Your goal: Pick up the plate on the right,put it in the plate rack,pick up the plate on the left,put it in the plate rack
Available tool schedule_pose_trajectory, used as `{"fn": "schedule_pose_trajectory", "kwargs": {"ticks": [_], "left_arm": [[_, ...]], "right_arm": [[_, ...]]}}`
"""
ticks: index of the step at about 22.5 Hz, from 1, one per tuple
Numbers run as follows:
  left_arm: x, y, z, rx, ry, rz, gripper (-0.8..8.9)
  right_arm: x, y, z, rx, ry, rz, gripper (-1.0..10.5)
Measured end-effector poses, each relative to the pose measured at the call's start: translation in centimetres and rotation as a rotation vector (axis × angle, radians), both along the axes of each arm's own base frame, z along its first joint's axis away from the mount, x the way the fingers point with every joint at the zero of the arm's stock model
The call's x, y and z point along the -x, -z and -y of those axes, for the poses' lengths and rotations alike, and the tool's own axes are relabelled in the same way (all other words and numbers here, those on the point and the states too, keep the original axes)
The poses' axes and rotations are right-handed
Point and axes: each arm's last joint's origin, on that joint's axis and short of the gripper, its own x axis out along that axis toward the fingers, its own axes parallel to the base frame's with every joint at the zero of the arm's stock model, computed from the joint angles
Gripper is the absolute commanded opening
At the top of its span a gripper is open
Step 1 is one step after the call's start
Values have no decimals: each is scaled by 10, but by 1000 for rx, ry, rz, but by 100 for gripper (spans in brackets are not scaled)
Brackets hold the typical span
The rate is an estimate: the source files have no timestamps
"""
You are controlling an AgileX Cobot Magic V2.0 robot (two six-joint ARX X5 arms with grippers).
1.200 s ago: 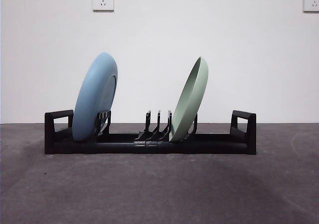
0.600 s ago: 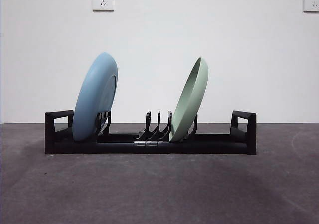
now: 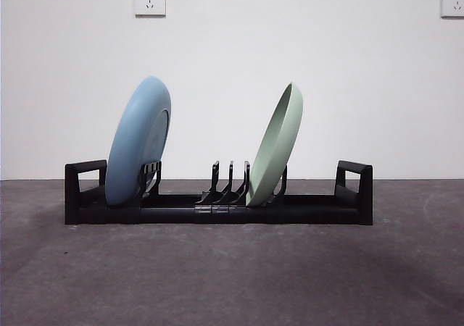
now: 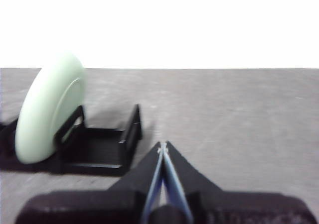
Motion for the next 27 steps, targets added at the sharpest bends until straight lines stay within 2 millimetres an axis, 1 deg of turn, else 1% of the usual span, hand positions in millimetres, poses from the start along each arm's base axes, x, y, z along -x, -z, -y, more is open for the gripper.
{"fn": "schedule_pose_trajectory", "kwargs": {"ticks": [2, 4, 7, 27], "left_arm": [[0, 0, 0, 0, 0, 0, -3], [0, 0, 0, 0, 0, 0, -3], [0, 0, 0, 0, 0, 0, -3], [0, 0, 0, 0, 0, 0, -3]], "right_arm": [[-2, 26, -2, -6, -92, 17, 1], [-5, 43, -4, -11, -129, -2, 1], [-6, 61, -4, -17, -139, -79, 1], [-6, 60, -4, -68, -128, -91, 1]]}}
